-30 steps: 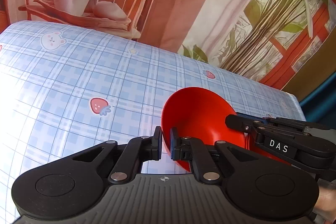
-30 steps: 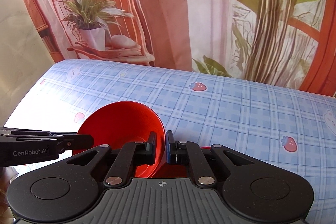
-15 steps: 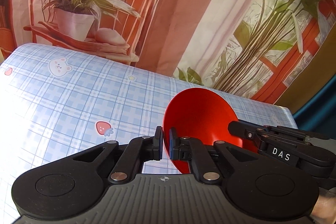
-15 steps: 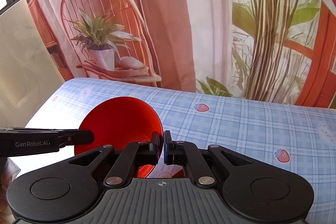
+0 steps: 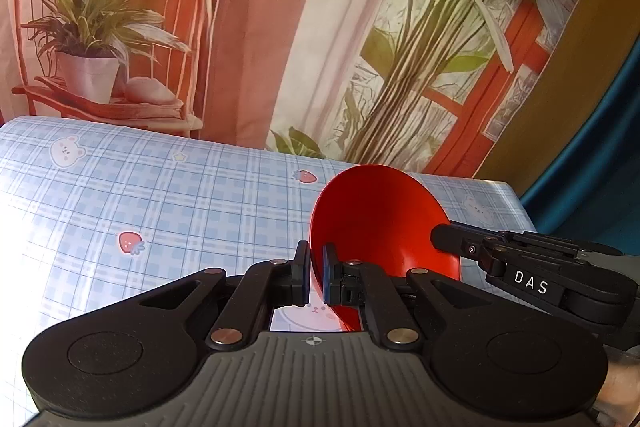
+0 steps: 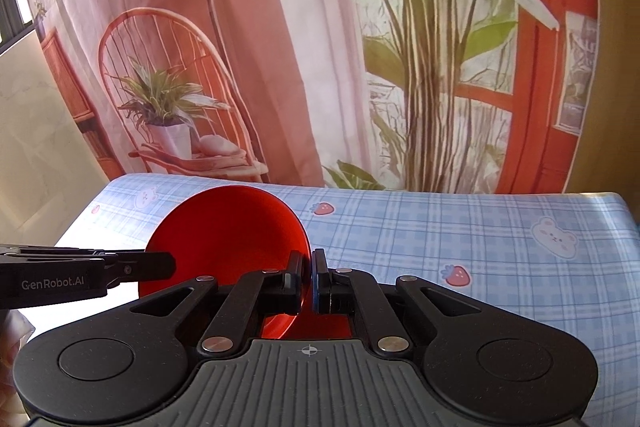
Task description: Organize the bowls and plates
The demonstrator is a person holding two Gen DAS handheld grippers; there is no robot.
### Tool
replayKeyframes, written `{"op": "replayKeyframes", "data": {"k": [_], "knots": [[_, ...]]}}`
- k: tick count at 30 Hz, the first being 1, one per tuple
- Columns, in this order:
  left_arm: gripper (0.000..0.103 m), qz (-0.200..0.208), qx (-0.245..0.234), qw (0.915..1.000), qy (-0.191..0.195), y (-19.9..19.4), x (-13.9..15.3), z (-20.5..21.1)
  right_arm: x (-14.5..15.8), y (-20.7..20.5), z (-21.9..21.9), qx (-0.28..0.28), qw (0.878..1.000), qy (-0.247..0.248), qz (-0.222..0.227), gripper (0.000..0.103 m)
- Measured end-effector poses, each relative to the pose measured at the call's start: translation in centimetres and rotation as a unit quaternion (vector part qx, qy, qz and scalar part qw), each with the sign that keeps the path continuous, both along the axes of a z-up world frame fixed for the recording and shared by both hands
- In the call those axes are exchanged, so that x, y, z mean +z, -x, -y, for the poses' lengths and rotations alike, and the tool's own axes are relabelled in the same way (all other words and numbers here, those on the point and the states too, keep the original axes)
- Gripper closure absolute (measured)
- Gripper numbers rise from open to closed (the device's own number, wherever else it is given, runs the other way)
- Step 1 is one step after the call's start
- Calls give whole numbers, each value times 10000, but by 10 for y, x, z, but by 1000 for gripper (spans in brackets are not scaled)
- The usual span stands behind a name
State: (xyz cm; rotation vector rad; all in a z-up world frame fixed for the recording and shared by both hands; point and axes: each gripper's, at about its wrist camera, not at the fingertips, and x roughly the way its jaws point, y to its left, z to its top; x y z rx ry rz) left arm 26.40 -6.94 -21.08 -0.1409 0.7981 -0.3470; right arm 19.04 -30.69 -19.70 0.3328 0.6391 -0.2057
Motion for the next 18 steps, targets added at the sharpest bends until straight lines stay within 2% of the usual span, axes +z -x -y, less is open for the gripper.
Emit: {"op": "replayKeyframes", "data": {"k": [8, 18], "knots": [[96, -91, -132, 9998, -150, 5, -10, 21, -11, 25, 14, -145, 9998, -112, -15, 99], [96, -144, -240, 9988, -403, 1, -17, 37, -24, 36, 24, -207, 9996, -201, -28, 99]]}}
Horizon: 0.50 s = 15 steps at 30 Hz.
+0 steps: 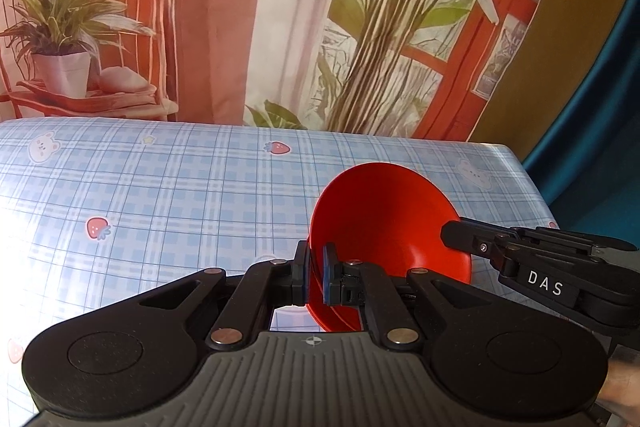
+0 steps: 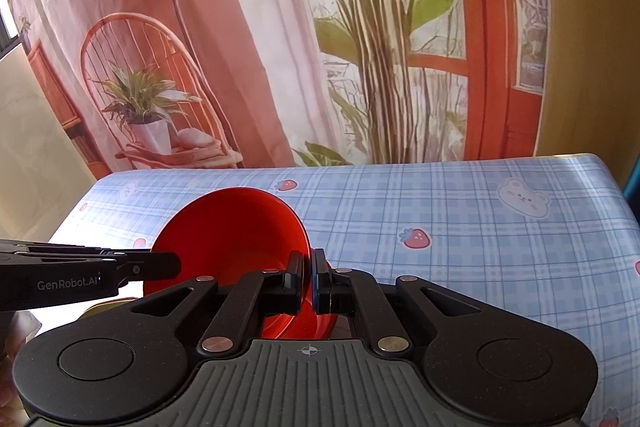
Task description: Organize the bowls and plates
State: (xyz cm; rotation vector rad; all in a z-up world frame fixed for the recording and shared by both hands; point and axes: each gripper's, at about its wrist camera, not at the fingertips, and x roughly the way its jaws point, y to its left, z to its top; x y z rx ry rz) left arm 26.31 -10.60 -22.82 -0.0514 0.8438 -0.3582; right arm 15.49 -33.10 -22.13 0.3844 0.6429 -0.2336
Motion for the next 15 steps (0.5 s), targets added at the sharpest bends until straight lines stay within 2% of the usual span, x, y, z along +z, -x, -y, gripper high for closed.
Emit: {"op": "replayKeyframes", "data": {"k": [15], "knots": [[95, 6, -169, 9989, -434, -5, -18, 13, -24, 0, 5, -8, 9999, -40, -168, 99]]}}
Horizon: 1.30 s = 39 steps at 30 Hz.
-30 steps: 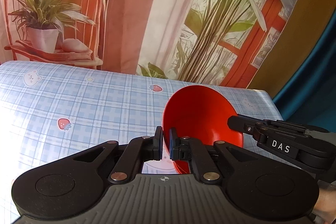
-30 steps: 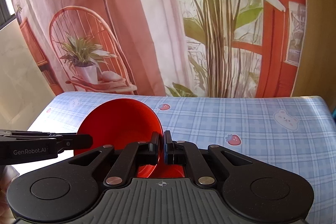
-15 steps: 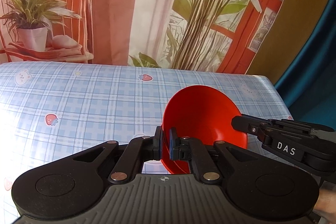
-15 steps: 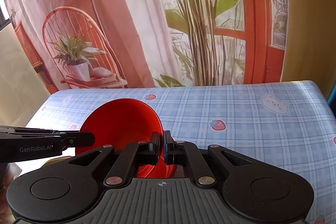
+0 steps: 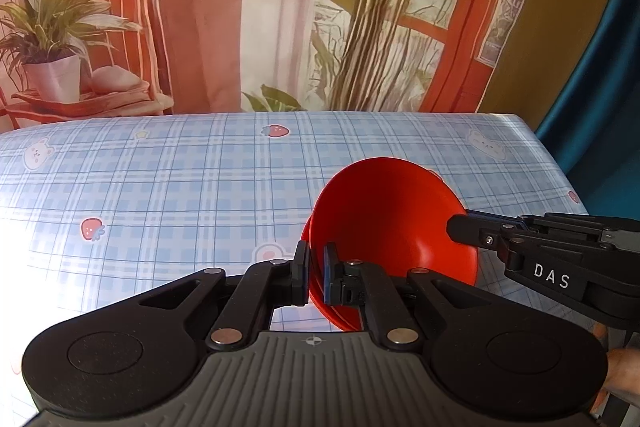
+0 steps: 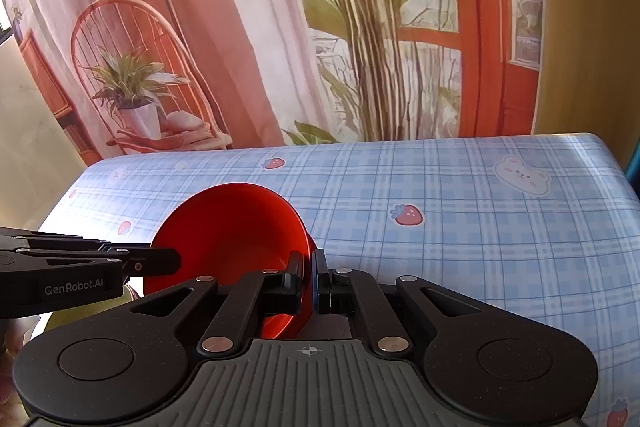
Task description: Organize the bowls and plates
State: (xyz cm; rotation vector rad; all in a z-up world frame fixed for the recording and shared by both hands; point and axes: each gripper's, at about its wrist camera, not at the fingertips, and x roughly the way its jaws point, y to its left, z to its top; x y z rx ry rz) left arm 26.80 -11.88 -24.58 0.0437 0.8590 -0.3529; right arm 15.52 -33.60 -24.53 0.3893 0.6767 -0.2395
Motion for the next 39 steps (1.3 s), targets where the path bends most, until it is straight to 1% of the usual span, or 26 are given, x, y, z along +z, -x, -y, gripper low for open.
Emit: {"op": "replayKeyframes", "data": {"k": [6, 13, 17, 24, 28, 32, 39], "knots": [[95, 102, -113, 9996, -217, 1, -4, 4, -5, -3, -1, 11, 10000, 31, -68, 98], [94, 18, -15, 9998, -189, -3, -8, 1, -7, -4, -2, -18, 9999, 134, -102, 96], [94, -24, 45, 9999, -148, -5, -10, 0, -10, -4, -1, -37, 9998, 111, -129, 94], [93, -130, 96, 9999, -30, -8, -15, 0, -16, -5, -4, -33, 9998, 72, -165, 89], [92, -192, 113, 9997, 43, -9, -17, -1, -21, -3, -4, -53, 9999, -1, -156, 88], [89, -283, 180, 9993, 144, -11, -20, -2, -22, -2, -4, -80, 9999, -90, -109, 88], [87, -526, 281, 9971, 467, -15, -25, -8, -25, -1, -4, -80, 9997, -232, -48, 89]]}}
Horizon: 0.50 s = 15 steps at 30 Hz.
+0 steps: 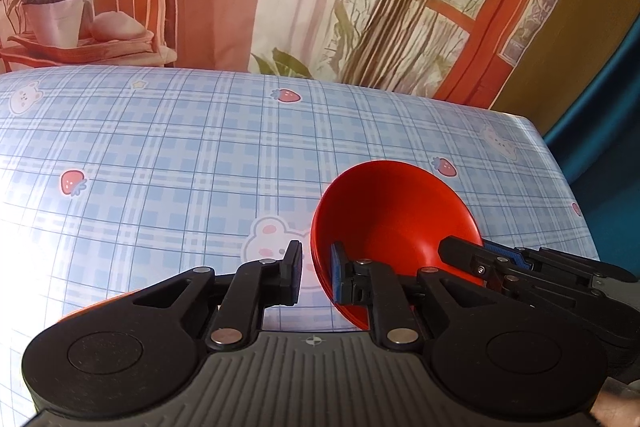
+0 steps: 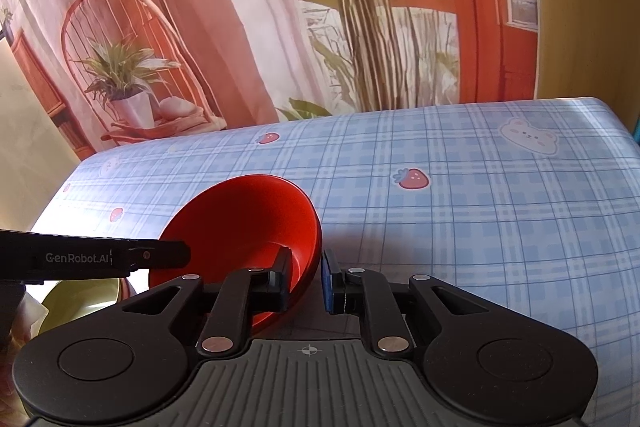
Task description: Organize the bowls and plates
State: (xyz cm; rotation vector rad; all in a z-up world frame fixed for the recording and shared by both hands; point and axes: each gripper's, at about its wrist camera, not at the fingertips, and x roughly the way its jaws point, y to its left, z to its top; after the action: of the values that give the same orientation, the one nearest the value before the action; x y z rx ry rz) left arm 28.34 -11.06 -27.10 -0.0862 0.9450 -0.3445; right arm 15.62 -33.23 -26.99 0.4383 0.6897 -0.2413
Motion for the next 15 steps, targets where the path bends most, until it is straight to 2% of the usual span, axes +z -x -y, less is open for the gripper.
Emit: {"op": "replayKeyframes", "data": {"k": [15], "knots": [[87, 59, -125, 9999, -72, 5, -2, 5, -2, 4, 0, -142, 9998, -127, 79, 90]]}}
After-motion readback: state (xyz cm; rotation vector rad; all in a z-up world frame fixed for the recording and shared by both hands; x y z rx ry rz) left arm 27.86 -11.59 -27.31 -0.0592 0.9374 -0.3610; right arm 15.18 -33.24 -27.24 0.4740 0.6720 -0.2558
